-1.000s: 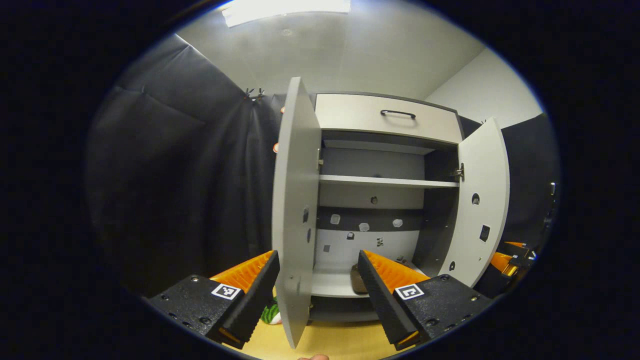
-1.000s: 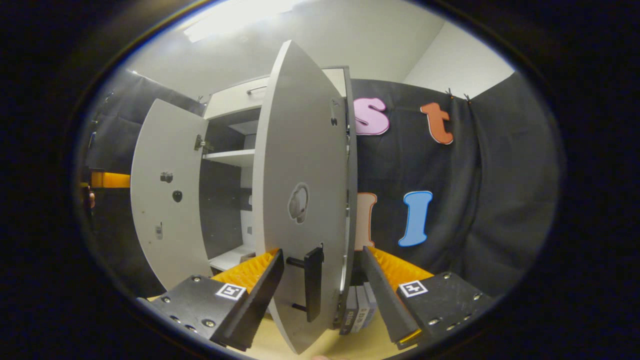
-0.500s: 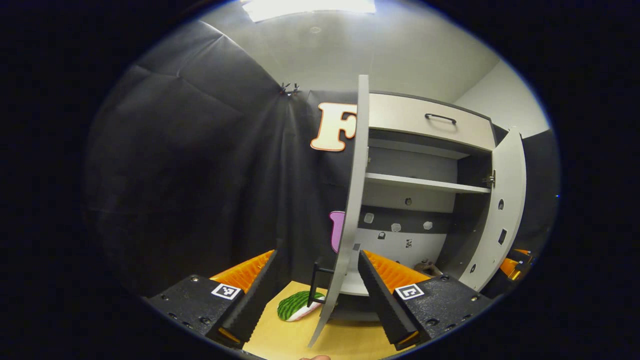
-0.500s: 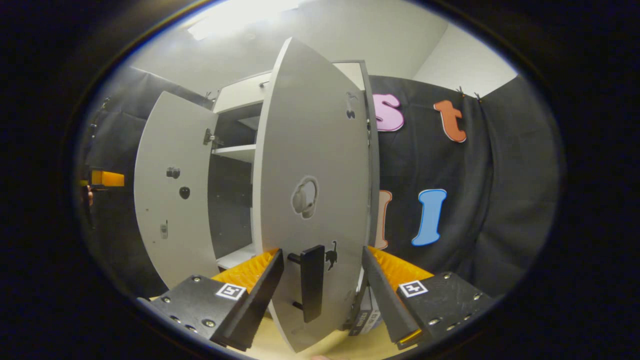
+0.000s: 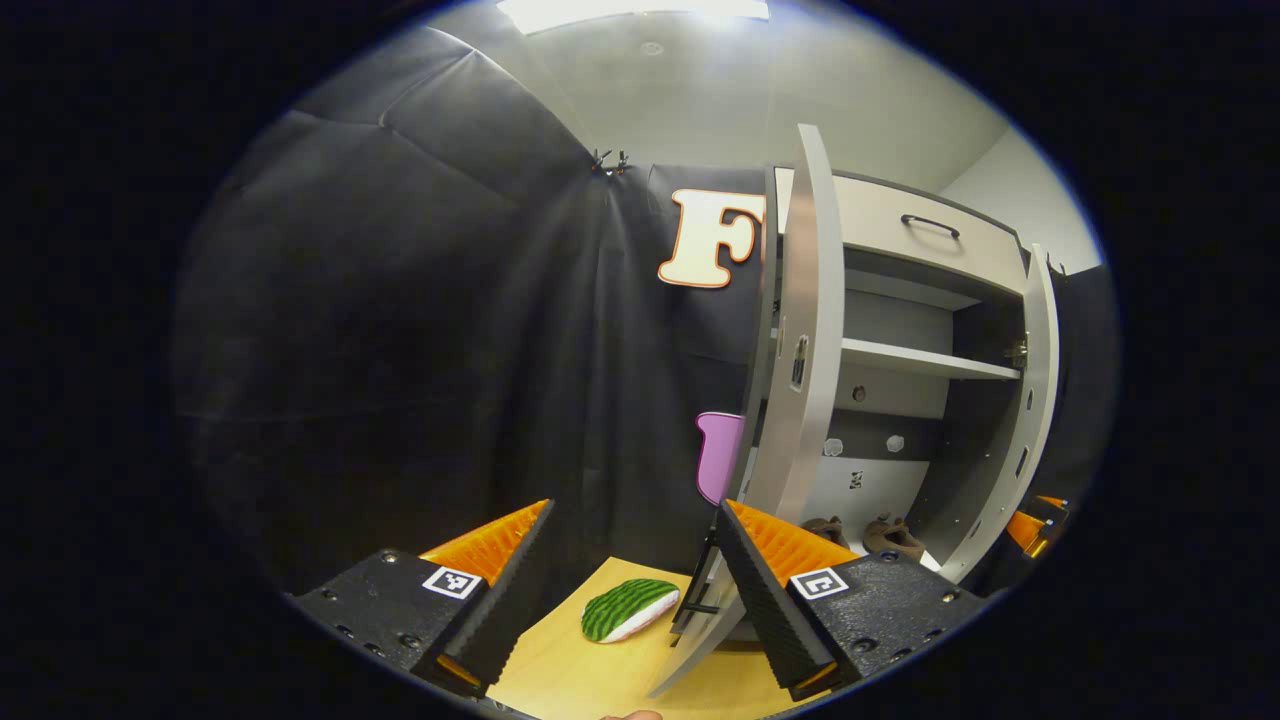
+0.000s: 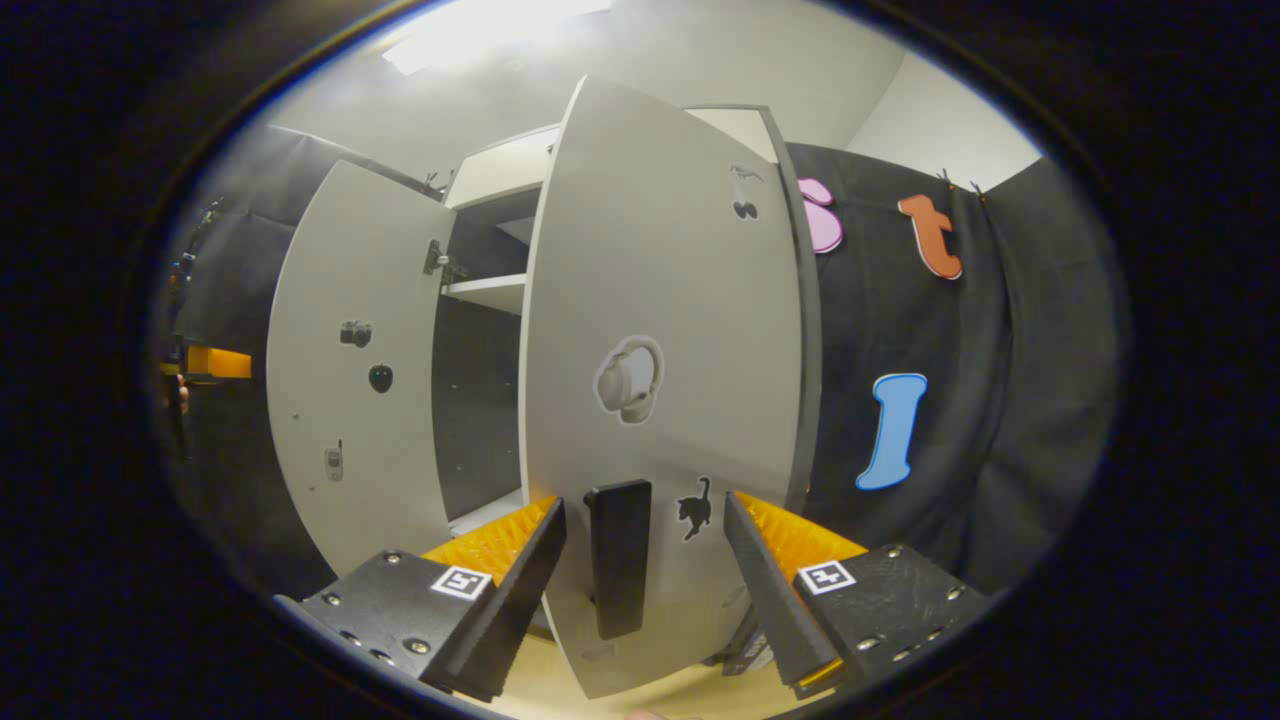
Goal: Grab one shoe with the right hand and put it into the shoe cabinet, grab the other shoe with the left hand and put it into the shoe cabinet; then close the right door with the right hand and the left door with the left hand.
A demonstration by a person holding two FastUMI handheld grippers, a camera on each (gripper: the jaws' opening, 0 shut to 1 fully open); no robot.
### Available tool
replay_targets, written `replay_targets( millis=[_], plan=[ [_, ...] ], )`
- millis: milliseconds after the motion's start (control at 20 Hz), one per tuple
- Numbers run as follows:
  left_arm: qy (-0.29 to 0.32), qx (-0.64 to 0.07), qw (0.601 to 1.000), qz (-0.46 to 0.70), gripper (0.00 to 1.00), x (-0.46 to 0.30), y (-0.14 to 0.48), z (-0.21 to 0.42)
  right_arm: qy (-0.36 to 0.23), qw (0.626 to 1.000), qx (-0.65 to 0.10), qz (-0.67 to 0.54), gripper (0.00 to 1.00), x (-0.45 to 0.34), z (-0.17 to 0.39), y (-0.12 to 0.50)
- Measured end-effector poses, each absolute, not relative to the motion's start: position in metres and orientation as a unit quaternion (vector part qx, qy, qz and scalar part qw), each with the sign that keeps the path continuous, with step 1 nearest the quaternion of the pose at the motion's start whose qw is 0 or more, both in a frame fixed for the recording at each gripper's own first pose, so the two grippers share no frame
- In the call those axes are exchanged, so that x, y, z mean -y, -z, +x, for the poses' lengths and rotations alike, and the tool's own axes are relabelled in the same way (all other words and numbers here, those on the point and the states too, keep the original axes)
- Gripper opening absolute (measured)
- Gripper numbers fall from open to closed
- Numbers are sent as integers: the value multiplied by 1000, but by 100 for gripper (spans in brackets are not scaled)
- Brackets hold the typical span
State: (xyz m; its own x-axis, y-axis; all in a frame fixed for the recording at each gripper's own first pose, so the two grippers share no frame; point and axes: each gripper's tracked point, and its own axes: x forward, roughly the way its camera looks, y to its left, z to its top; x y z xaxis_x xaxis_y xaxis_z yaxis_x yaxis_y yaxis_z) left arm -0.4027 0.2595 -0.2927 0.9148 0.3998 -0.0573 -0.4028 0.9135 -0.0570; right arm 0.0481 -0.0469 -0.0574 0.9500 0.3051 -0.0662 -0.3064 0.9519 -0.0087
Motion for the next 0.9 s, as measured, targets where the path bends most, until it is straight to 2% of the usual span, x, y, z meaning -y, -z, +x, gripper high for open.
replay_targets(
  millis=[100, 150, 250, 300, 400, 450, 750, 850, 900],
  plan=[
    [-201, -30, 978, -36, 93, -263, 301, -397, -156, 987, -29, -12, 96, 38, 50, 56],
    [-198, -32, 979, -37, 96, -265, 304, -393, -156, 987, -28, -13, 96, 35, 51, 56],
    [-191, -34, 980, -42, 93, -267, 307, -389, -156, 987, -29, -15, 93, 32, 53, 57],
    [-188, -34, 981, -43, 93, -269, 309, -387, -155, 987, -29, -15, 96, 30, 54, 57],
    [-181, -35, 982, -48, 97, -270, 312, -380, -152, 988, -30, -17, 96, 29, 57, 58],
    [-179, -36, 982, -50, 93, -270, 313, -376, -150, 988, -30, -18, 96, 28, 58, 60],
    [-160, -36, 985, -49, 92, -265, 315, -368, -144, 989, -30, -14, 96, 26, 63, 61],
    [-155, -35, 986, -55, 96, -264, 314, -367, -146, 989, -32, -10, 96, 25, 64, 63],
    [-149, -32, 987, -60, 92, -262, 313, -366, -146, 989, -31, -9, 96, 24, 64, 63]
  ],
)
